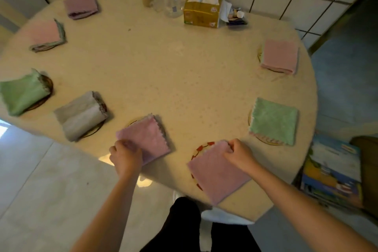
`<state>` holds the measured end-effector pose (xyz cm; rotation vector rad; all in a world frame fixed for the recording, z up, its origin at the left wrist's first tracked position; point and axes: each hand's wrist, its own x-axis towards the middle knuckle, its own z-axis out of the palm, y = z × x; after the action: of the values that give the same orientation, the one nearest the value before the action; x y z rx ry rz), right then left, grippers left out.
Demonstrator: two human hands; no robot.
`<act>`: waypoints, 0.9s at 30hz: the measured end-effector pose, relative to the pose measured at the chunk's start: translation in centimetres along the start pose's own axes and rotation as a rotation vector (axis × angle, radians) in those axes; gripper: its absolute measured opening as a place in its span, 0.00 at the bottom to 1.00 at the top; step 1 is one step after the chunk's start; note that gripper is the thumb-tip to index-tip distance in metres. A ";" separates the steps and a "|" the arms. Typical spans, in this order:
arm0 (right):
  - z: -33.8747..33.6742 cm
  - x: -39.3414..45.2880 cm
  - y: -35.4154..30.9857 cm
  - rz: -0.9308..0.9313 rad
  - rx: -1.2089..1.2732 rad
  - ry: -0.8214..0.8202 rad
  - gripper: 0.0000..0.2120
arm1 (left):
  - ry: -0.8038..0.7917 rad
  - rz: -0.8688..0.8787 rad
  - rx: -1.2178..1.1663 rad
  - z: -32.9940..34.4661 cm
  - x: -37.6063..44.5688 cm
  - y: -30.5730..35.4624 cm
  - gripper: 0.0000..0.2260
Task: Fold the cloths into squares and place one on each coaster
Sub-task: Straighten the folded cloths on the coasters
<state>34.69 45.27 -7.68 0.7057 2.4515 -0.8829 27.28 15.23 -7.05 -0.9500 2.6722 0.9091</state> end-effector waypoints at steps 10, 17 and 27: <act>-0.7 -0.8 -0.2 0.122 0.140 -0.172 0.15 | -0.171 -0.254 -0.196 -1.4 2.5 -2.0 0.24; -1.7 -4.3 -1.4 -0.043 0.596 -0.190 0.11 | -0.502 -0.189 -0.543 -3.0 3.6 -1.4 0.18; 3.0 -5.7 0.1 0.310 1.201 -0.081 0.12 | -0.933 0.054 -0.349 -4.5 10.4 0.6 0.25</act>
<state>39.83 41.58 -6.68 1.3113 1.4527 -2.1560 18.96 7.53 -6.68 -0.3362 1.7781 1.4124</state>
